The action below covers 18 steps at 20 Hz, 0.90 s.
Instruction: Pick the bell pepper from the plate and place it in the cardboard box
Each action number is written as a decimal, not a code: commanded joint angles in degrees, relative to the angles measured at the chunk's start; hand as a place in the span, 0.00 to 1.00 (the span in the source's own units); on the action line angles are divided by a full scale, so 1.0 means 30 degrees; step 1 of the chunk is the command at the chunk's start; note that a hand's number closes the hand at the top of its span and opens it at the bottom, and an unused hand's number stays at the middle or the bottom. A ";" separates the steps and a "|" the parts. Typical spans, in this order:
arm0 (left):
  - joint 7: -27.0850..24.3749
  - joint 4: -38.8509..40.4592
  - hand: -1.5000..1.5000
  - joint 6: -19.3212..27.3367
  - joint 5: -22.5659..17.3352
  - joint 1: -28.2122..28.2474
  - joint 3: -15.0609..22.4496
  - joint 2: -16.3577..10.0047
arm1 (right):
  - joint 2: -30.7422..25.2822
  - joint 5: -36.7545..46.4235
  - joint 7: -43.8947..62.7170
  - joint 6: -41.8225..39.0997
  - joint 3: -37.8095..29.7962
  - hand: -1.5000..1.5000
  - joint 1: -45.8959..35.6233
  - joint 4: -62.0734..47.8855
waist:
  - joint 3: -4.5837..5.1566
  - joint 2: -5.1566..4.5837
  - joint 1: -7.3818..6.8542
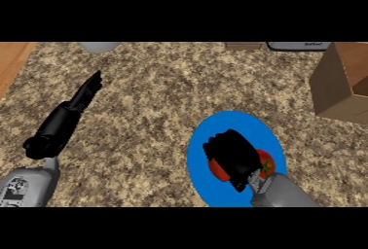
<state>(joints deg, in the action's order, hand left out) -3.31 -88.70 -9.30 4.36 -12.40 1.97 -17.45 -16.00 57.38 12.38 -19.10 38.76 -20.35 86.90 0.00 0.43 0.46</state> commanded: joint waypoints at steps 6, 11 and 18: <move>-0.0529 0.0059 0.50 0.0421 0.0502 0.0848 0.0106 0.0291 | -0.7064 -0.3381 -1.1948 0.3769 -0.0929 1.00 0.3126 0.5294 | -0.0038 -0.0106 0.0304; -0.0052 -0.0084 0.50 -0.0190 0.0014 0.0321 -0.0551 -0.0349 | -1.0120 -0.5023 -1.5368 0.6405 -0.4233 1.00 0.5671 0.8517 | -0.0031 -0.0042 0.0505; 0.0533 -0.1041 0.50 -0.0257 -0.0122 0.0843 -0.0411 -0.0040 | -1.1062 -1.2151 -1.4218 0.4945 -1.1212 1.00 0.7683 1.0266 | -0.0003 0.0009 0.0533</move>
<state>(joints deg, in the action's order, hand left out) -2.78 -90.55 -9.81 4.32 -10.56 0.85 -17.58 -47.92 30.64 -32.35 -3.01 14.83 -0.11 115.32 -0.04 0.34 1.80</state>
